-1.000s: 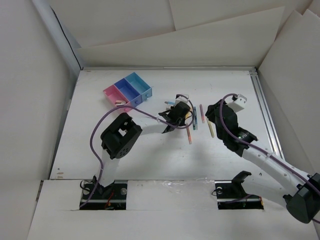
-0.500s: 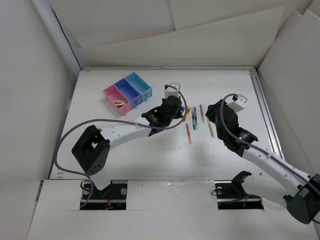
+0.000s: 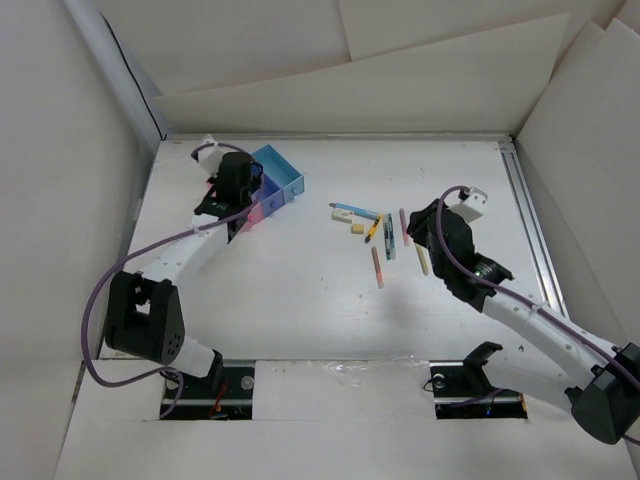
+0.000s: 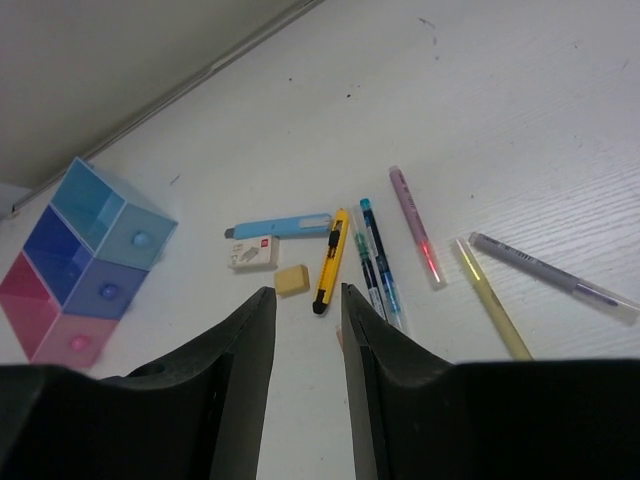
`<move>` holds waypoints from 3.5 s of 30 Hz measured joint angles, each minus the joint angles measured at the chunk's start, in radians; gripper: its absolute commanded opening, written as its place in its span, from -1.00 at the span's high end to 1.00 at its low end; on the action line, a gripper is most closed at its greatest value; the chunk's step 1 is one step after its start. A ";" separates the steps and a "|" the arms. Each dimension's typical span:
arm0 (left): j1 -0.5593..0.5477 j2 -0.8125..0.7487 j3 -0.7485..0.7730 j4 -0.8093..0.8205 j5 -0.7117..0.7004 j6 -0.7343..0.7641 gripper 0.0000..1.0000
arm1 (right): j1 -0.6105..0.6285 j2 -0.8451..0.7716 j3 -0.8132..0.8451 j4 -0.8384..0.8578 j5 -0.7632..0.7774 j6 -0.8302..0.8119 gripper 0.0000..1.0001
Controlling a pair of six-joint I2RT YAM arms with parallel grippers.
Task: Sort the stationery into containers
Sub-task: Place the stationery in the storage box, then pick up the stationery from the center of the board, then place the stationery in the storage box.
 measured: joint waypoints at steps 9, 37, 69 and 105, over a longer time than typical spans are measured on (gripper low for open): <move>0.092 0.151 0.059 -0.096 -0.061 -0.055 1.00 | 0.000 0.010 0.004 0.000 -0.021 -0.009 0.19; 0.116 0.191 0.014 -0.085 -0.116 -0.081 0.37 | 0.028 0.362 0.119 0.008 -0.069 -0.023 0.45; -0.026 -0.752 -0.789 0.365 0.349 -0.036 -0.17 | 0.092 1.135 0.751 -0.086 -0.050 -0.038 -0.67; -0.026 -1.224 -0.681 0.397 0.493 -0.071 -0.48 | 0.204 0.937 0.844 -0.086 -0.243 -0.024 0.14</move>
